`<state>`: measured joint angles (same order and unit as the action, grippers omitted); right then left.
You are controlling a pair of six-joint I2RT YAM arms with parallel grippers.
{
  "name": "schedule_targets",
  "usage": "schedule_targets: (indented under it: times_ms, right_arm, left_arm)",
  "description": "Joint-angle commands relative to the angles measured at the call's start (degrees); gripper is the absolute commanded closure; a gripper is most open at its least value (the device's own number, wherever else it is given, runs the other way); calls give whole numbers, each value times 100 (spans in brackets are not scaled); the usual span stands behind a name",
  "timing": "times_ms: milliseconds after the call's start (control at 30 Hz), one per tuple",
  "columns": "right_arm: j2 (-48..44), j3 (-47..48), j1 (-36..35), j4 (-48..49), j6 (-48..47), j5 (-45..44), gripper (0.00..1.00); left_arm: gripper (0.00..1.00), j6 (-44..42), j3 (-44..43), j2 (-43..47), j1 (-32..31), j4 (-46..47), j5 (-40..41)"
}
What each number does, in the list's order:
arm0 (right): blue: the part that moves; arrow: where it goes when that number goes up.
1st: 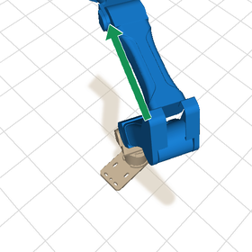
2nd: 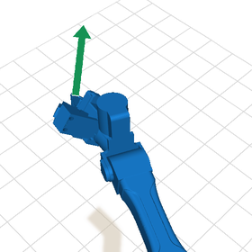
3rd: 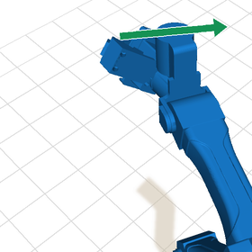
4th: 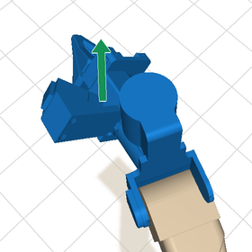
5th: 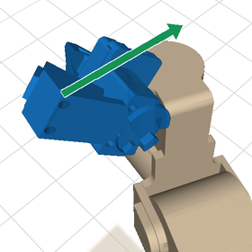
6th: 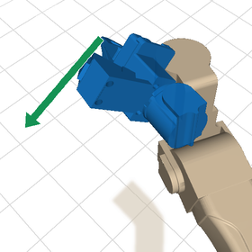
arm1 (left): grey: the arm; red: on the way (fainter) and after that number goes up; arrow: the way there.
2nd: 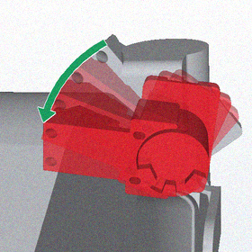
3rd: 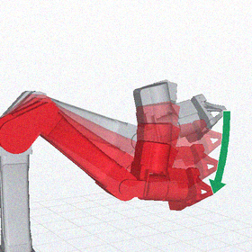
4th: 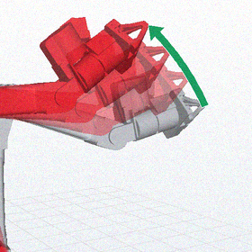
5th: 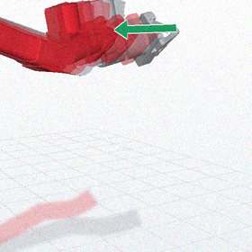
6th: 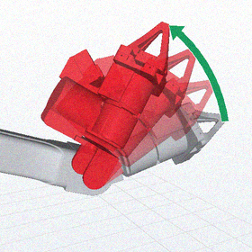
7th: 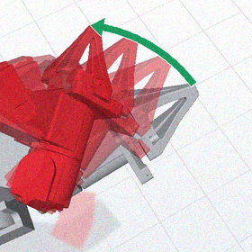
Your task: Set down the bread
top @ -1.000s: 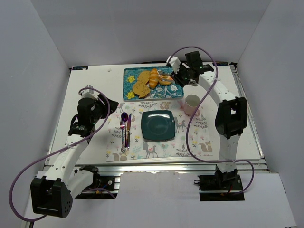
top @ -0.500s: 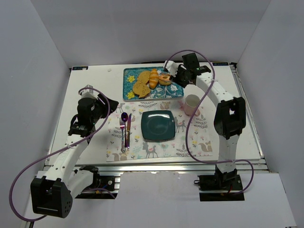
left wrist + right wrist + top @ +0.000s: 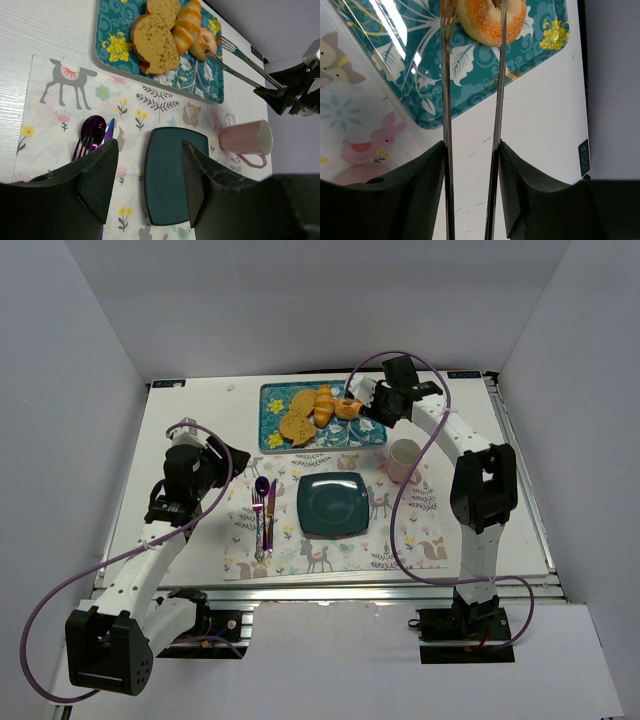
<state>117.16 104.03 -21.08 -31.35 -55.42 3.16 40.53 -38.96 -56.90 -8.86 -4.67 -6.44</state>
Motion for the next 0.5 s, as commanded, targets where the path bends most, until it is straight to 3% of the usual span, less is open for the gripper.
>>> schedule_targets:
  times_ms: [0,467]
  right_arm:
    - [52,30,-54,209,-206,-79,50]
    - [403,161,-107,419,-522,-289,49]
  left_arm:
    - [37,-28,20,30,-19,98,-15]
    - [37,-19,82,136,-19,45,64]
